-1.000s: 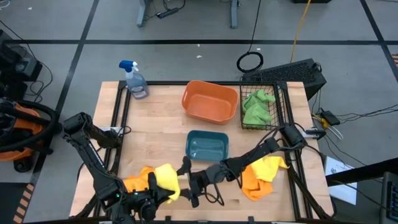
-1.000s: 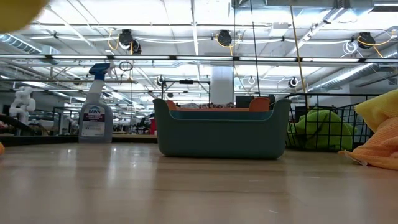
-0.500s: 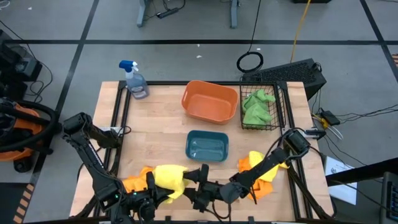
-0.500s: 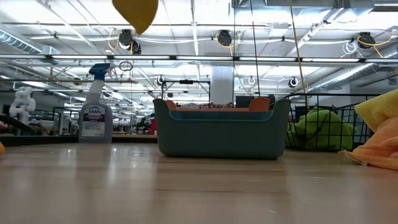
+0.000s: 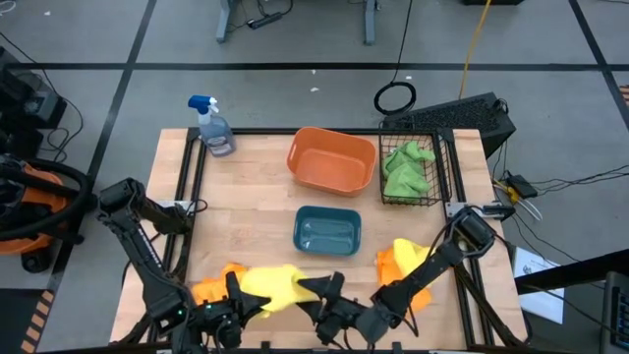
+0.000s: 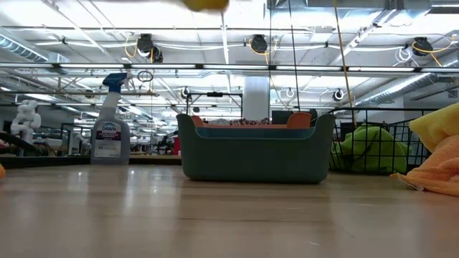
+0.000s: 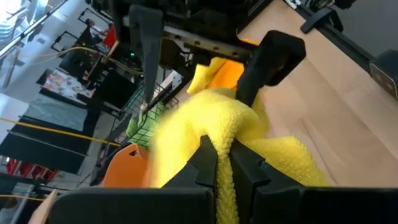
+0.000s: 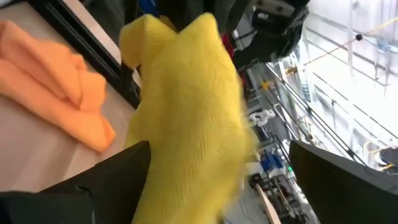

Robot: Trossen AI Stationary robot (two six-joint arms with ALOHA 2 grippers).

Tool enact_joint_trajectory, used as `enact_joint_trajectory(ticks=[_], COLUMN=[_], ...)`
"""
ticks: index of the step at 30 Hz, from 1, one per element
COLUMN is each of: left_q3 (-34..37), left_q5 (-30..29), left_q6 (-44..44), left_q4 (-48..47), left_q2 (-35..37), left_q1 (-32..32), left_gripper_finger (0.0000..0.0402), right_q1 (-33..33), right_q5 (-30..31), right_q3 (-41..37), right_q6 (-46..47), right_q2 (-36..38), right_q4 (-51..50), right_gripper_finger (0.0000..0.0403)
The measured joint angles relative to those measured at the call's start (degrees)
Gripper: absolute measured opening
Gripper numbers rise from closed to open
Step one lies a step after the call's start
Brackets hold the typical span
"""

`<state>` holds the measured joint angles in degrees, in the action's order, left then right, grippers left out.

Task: Sort microfiber towel by color & place in baskets
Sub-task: Put the left yellow microfiber towel into the blue bin

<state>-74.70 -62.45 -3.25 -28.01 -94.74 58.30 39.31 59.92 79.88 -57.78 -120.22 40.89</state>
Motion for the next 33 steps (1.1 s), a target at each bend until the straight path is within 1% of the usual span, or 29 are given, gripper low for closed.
enact_joint_trajectory(ticks=[3,8,9,12,14,16,20,23,27,29,33], left_q3=[0.0,0.0,0.0,0.0,0.0,0.0,0.0,0.0,0.0,0.0,0.0], left_q5=[-1.3,-1.6,-1.6,-1.5,-1.5,-1.1,1.9,2.4,3.0,4.8,10.1], left_q6=[0.0,-0.2,-0.3,-0.5,-0.1,0.0,-0.6,-4.0,-9.1,-10.8,-13.9], left_q4=[0.0,0.0,0.0,-0.4,-2.2,-4.6,-5.5,-4.7,-0.5,1.7,4.2], left_q2=[0.0,0.0,0.0,0.1,0.1,0.1,0.1,0.1,0.1,0.1,0.1], left_q1=[0.5,0.5,0.3,-0.7,-1.1,-1.3,-1.2,-1.0,-1.3,-1.9,-3.2], left_gripper_finger=[0.0017,0.0017,0.0017,0.0017,0.0017,0.0017,0.0017,0.0017,0.0017,0.0017,0.0017], right_q1=[1.5,2.6,2.4,1.8,1.5,1.7,2.7,2.8,0.4,-1.4,-4.6], right_q5=[0.1,-0.6,-1.5,-8.1,-12.4,-14.7,-14.4,-13.5,-14.3,-17.7,-25.4], right_q3=[0.0,0.0,0.0,0.0,0.0,0.0,0.0,0.0,0.0,0.0,0.0], right_q6=[1.2,7.4,8.5,13.2,17.0,20.8,25.0,26.5,26.7,28.7,30.8], right_q2=[0.0,0.0,0.0,0.0,0.2,1.1,4.4,5.5,5.6,5.6,5.6], right_q4=[0.0,1.0,1.1,0.9,0.4,-1.5,-8.6,-12.9,-15.5,-16.1,-17.2], right_gripper_finger=[0.0375,0.0375,0.0375,0.0375,0.0375,0.0375,0.0375,0.0375,0.0375,0.0375,0.0375])
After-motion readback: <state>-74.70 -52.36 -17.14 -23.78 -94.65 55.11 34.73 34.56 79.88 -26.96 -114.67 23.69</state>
